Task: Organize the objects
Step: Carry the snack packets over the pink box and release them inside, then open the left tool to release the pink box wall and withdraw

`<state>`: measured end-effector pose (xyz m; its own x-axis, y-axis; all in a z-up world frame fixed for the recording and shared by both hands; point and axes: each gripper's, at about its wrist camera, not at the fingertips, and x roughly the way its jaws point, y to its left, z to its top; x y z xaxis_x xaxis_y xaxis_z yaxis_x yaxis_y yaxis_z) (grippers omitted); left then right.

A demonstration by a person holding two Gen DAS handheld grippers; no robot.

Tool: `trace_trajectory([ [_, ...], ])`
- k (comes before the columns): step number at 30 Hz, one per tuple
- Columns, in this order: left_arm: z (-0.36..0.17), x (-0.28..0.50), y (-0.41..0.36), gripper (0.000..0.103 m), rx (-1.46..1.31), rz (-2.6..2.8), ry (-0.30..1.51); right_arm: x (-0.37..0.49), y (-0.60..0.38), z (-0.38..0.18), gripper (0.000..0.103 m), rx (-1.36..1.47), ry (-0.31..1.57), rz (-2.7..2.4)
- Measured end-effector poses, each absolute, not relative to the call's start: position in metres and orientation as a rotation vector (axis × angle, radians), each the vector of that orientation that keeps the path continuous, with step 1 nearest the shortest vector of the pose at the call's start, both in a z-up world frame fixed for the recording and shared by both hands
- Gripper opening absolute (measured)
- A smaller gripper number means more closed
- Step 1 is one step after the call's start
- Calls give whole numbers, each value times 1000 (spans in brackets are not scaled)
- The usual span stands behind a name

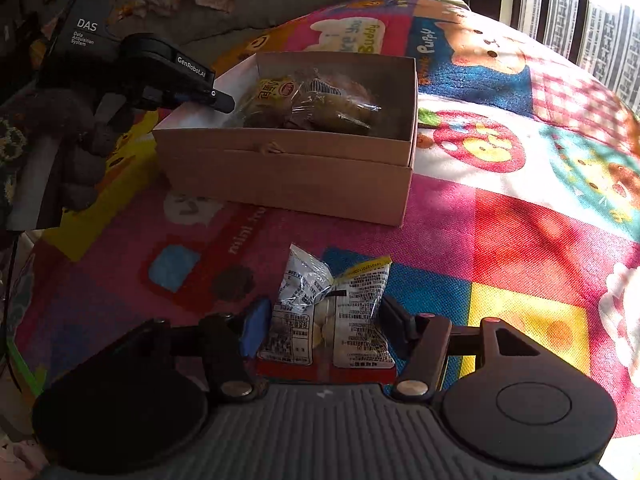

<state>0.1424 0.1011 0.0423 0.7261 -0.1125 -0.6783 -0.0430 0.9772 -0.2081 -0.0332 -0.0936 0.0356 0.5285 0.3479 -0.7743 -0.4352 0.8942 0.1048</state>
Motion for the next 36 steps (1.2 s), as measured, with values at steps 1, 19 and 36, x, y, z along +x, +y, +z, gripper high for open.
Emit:
trace_trajectory([
  [1, 42, 143, 101, 18, -214, -38, 760, -37, -91, 38, 56, -103, 917, 503],
  [19, 42, 142, 104, 19, -242, -53, 750, 25, -83, 187, 54, -42, 590, 522],
  [36, 41, 140, 106, 20, -252, -66, 743, 158, -83, 139, 62, 63, 712, 328],
])
